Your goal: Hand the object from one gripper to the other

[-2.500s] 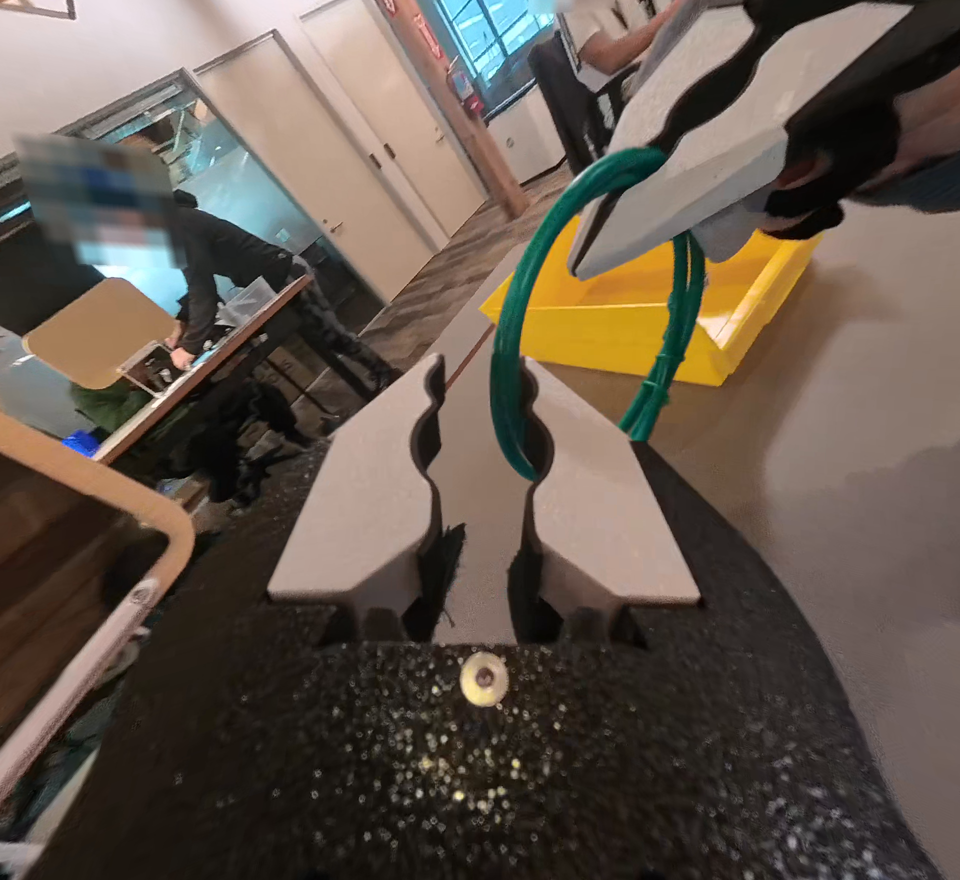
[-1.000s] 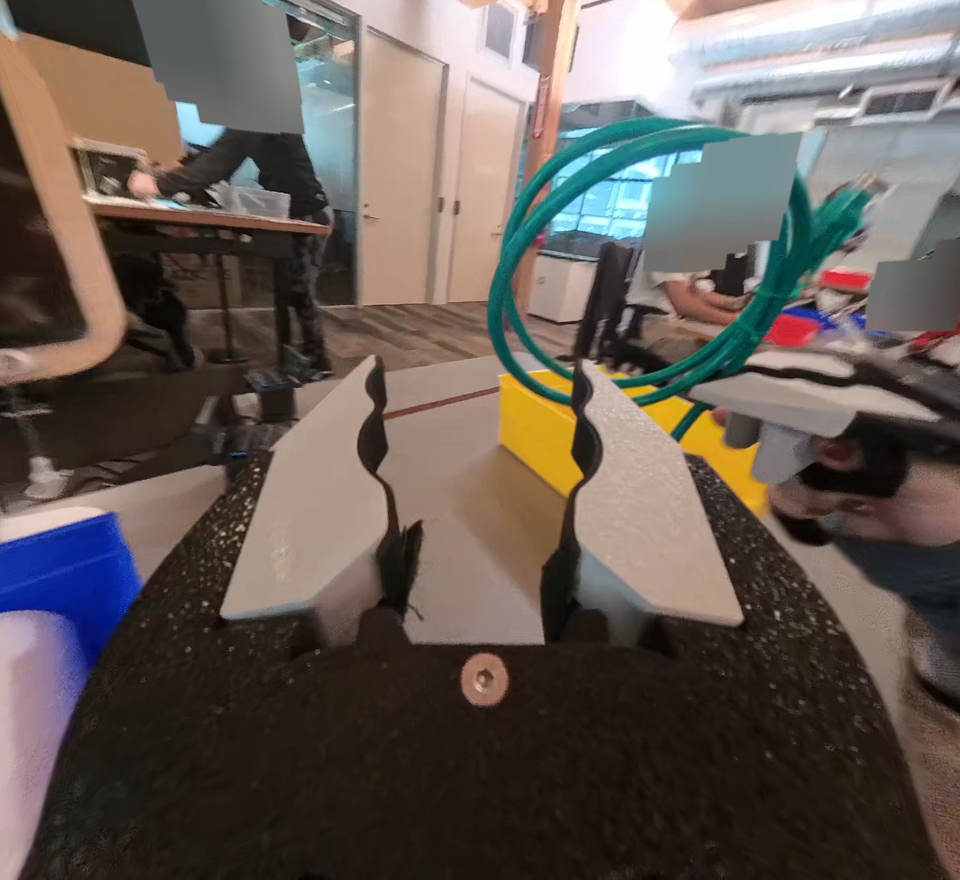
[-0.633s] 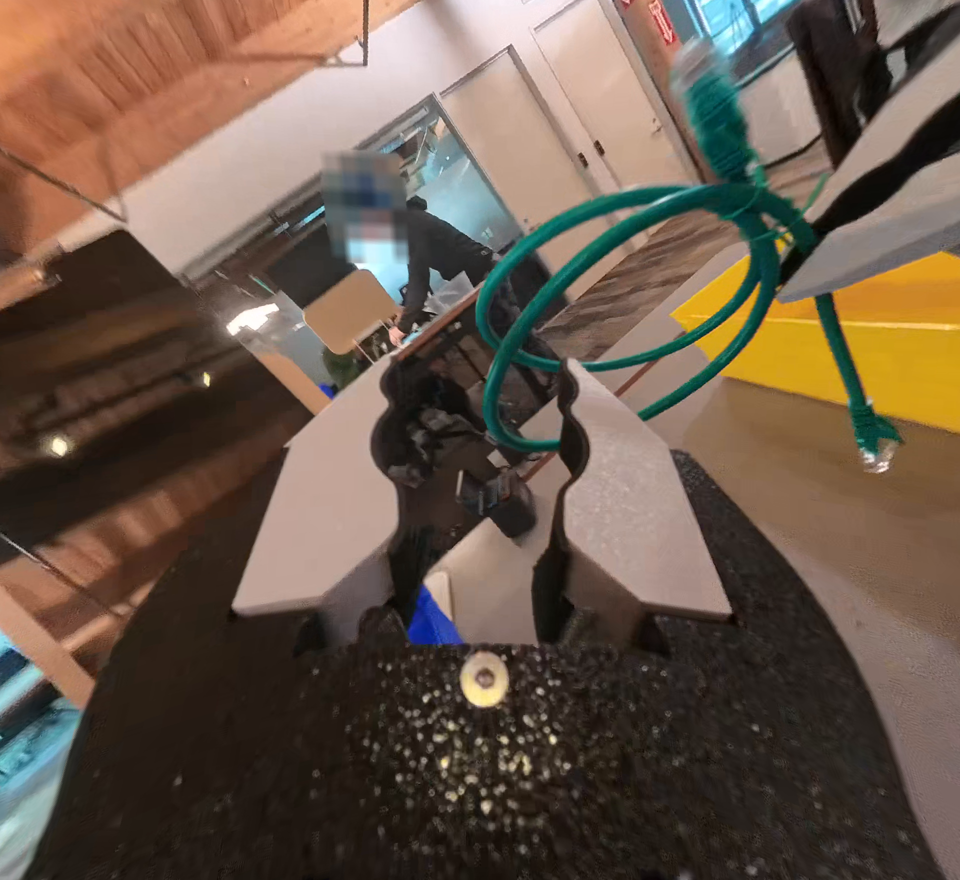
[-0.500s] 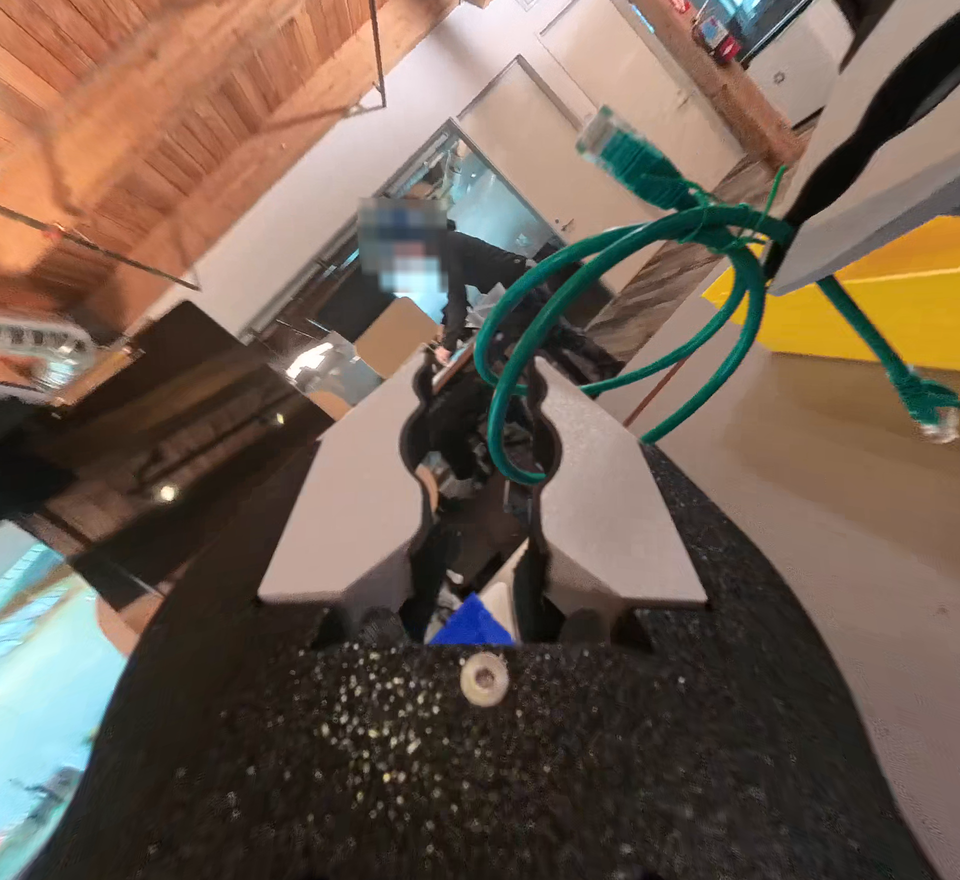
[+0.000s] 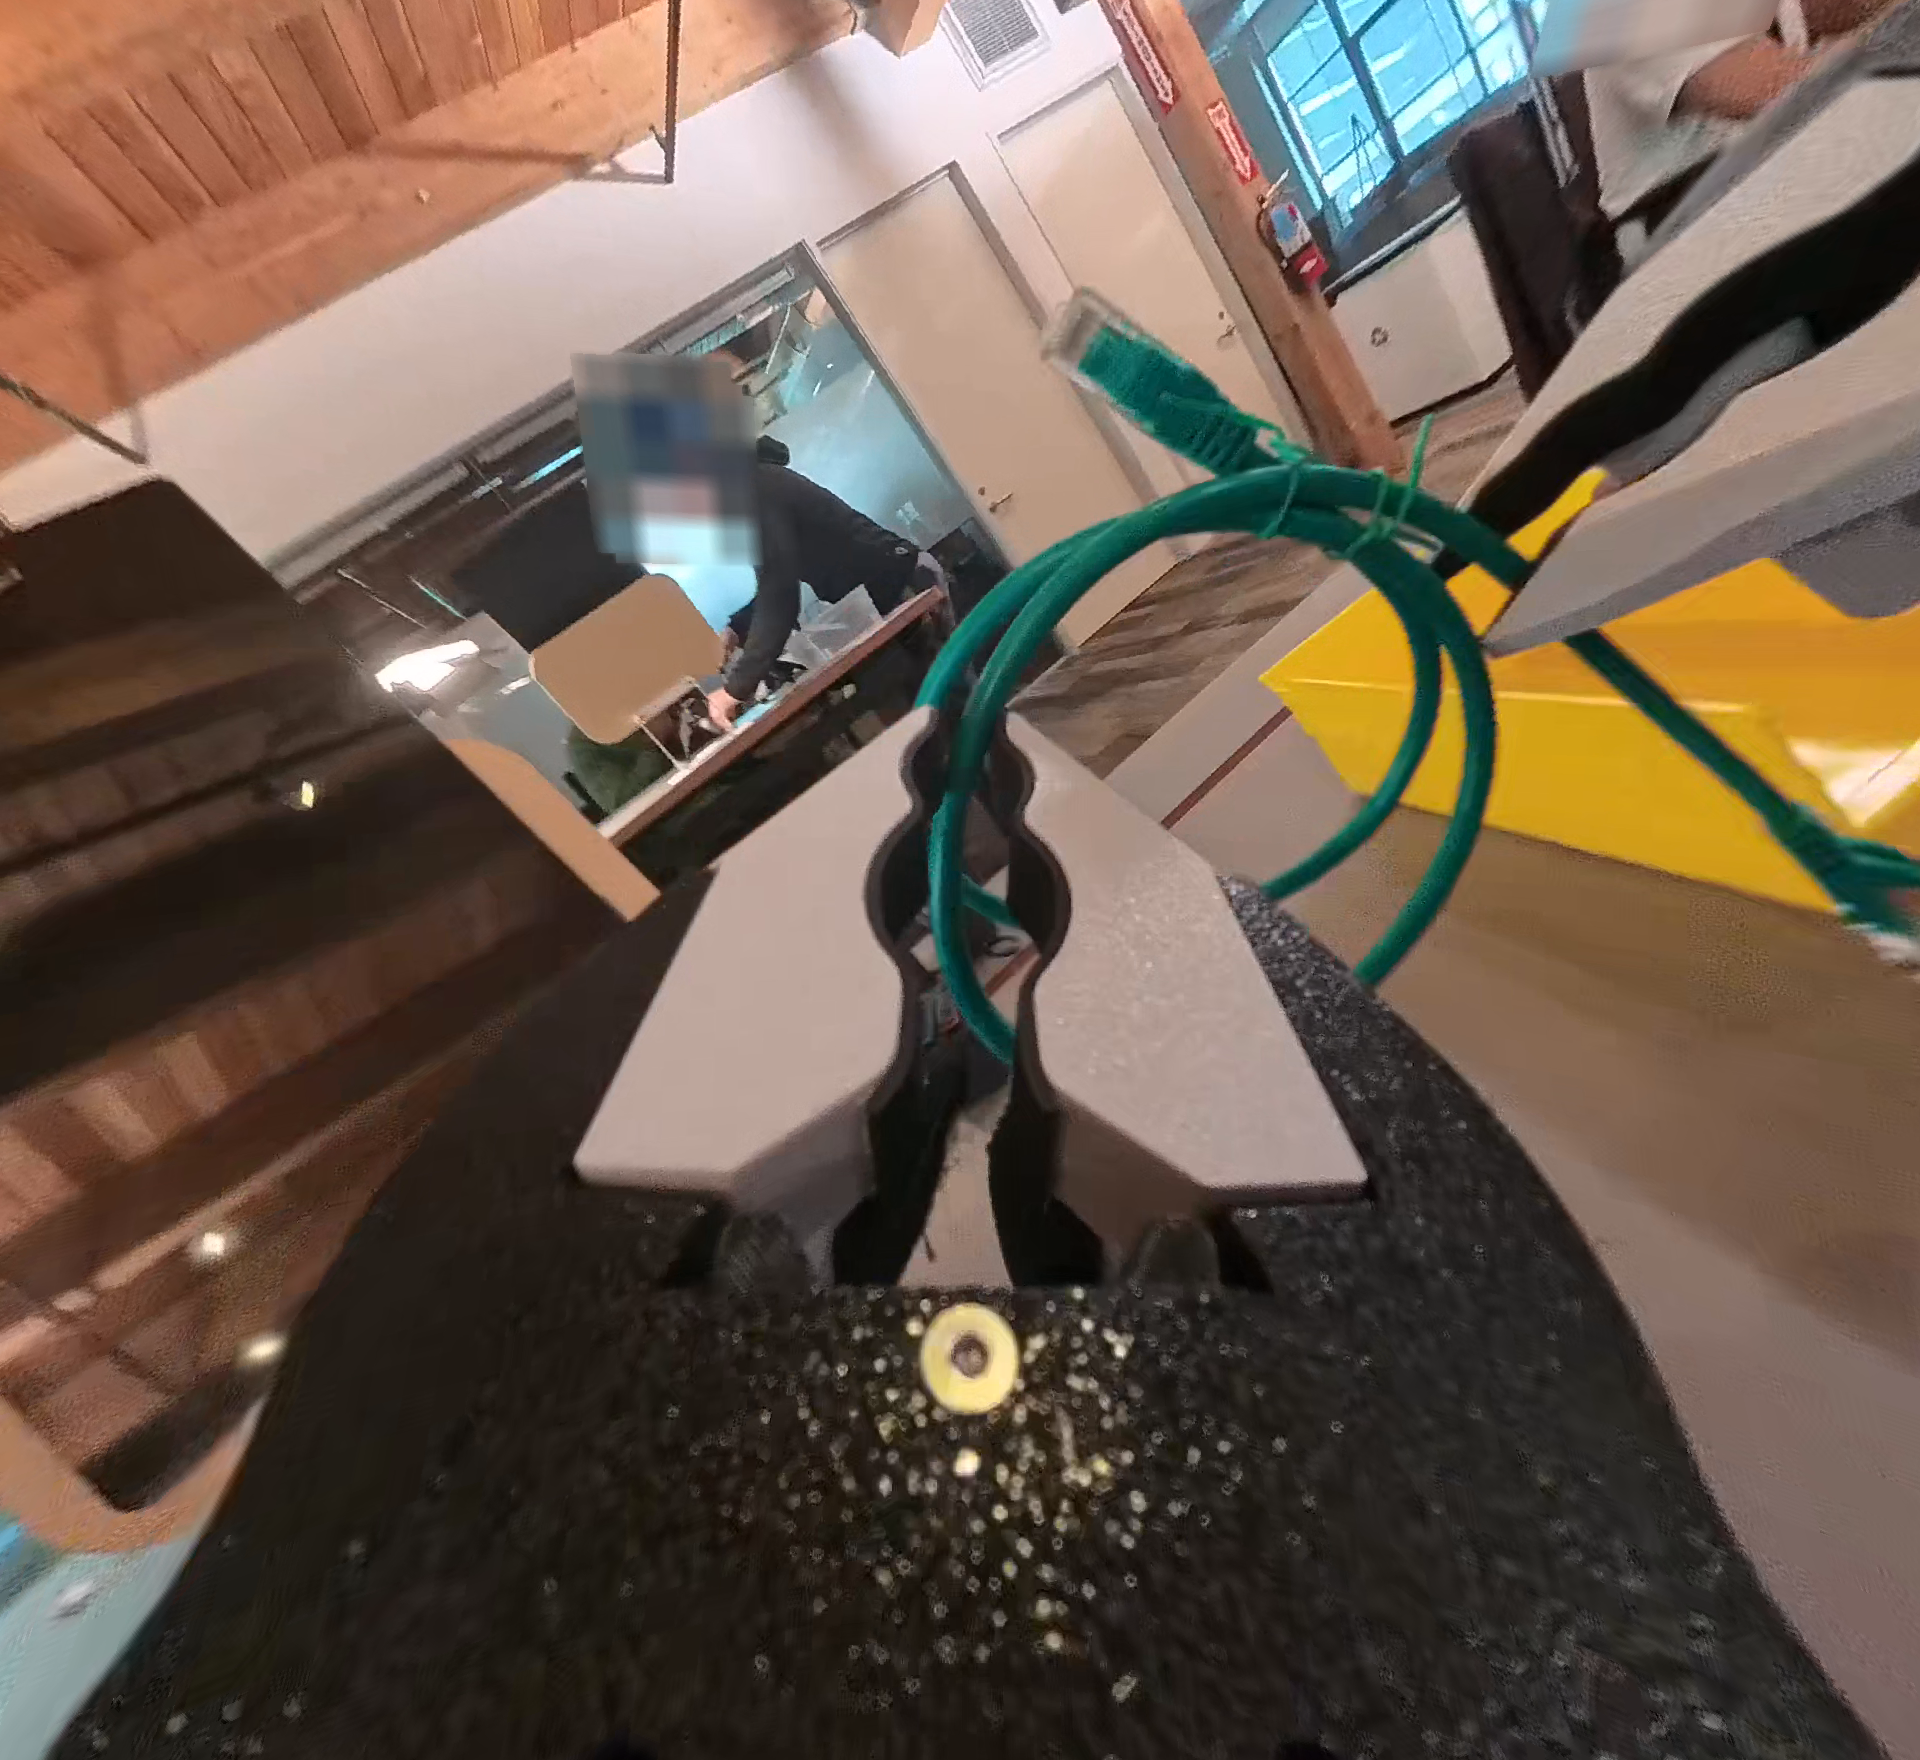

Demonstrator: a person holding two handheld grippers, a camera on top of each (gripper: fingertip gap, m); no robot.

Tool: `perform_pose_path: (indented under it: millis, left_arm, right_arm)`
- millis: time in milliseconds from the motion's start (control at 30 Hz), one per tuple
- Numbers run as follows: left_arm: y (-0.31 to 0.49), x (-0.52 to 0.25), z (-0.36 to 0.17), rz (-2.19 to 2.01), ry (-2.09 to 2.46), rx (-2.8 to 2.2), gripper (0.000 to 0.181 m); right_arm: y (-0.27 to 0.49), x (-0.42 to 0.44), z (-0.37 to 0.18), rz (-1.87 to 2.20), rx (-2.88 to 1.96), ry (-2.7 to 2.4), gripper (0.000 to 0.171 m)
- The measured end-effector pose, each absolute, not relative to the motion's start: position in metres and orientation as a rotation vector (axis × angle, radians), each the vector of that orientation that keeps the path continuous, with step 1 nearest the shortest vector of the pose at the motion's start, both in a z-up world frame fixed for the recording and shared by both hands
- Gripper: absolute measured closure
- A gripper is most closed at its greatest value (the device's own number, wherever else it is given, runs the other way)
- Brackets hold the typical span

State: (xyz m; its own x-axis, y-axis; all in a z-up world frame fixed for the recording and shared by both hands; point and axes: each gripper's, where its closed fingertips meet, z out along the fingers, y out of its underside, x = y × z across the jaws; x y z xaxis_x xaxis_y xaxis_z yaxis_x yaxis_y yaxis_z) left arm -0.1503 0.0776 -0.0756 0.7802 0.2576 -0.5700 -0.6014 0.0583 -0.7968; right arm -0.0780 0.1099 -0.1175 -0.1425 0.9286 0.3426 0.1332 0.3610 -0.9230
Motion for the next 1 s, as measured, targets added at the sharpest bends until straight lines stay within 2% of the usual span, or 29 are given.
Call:
perform_pose_path:
  millis: [200,400,567,867,1000]
  left_arm:
    - [0.078,-0.160,-0.078,0.244,0.137,-1.361,0.177]
    - [0.077,-0.172,-0.081,-0.054,-0.003,-1.328,0.178]
    - [0.074,-0.182,-0.081,-0.369,-0.152,-1.238,0.178]
    - [0.085,-0.171,-0.091,-0.647,-0.244,-1.169,0.178]
    - [0.085,-0.171,-0.093,-0.684,-0.256,-1.147,0.178]
  right_arm:
    - [0.097,-0.065,-0.092,1.205,-0.897,-1.505,0.127]
    - [0.090,-0.054,-0.076,1.379,-0.784,-1.474,0.124]
    - [0.093,-0.037,-0.053,1.709,-0.685,-1.308,0.119]
    - [0.062,-0.070,-0.085,1.711,-0.767,-1.410,0.102]
    - [0.056,-0.071,-0.084,1.718,-0.746,-1.401,0.101]
